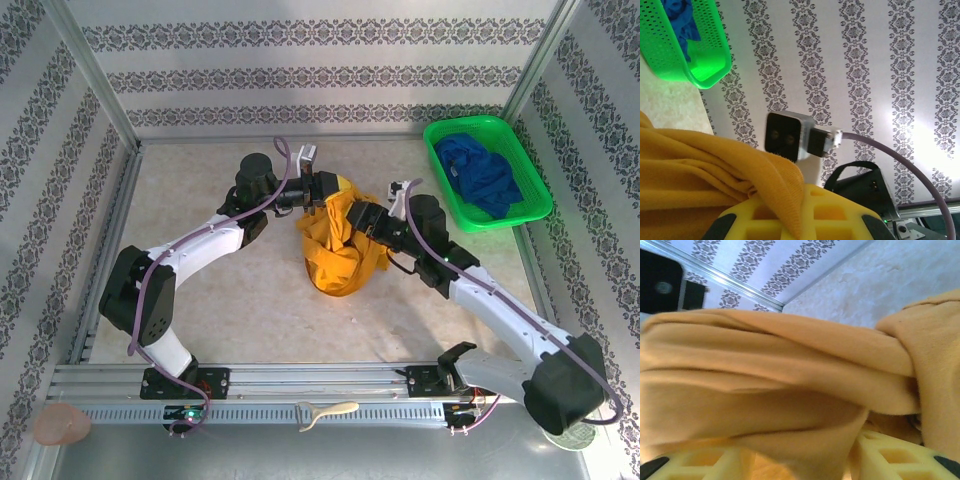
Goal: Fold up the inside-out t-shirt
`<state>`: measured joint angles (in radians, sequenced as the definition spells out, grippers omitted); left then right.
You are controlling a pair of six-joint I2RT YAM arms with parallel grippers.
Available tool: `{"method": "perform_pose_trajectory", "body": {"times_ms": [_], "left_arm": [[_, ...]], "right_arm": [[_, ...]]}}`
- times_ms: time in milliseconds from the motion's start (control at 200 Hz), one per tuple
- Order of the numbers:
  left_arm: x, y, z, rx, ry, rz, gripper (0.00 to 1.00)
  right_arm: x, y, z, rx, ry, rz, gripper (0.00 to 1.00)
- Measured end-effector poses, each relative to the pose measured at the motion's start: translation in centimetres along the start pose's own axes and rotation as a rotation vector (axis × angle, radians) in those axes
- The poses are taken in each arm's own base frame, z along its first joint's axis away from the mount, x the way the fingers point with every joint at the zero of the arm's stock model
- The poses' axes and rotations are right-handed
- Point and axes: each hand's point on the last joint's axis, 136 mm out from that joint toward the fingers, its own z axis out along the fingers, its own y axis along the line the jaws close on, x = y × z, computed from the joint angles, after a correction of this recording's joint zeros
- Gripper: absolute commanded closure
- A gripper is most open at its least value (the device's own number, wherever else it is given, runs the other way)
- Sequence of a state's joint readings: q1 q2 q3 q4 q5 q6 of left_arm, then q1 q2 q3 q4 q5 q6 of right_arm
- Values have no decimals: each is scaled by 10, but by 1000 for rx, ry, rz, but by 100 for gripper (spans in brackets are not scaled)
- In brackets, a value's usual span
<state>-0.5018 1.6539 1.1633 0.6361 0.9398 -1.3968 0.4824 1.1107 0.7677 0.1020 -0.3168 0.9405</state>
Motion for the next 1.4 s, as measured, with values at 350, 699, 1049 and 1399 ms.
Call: {"method": "perform_pose_trajectory", "body": {"times_ms": [350, 699, 1049, 1399], "left_arm": [[0, -3, -2, 5, -2, -1, 100], [-107, 69, -73, -247, -296, 63, 22], [-16, 24, -97, -409, -332, 296, 13], [66, -46, -56, -410, -360, 630, 10]], "right_arm": [[-24, -2, 10, -22, -38, 33, 100], [-71, 104, -23, -232, -48, -4, 100], [-121, 173, -51, -338, -180, -32, 100], [-101, 135, -5, -155, -131, -9, 100]]}}
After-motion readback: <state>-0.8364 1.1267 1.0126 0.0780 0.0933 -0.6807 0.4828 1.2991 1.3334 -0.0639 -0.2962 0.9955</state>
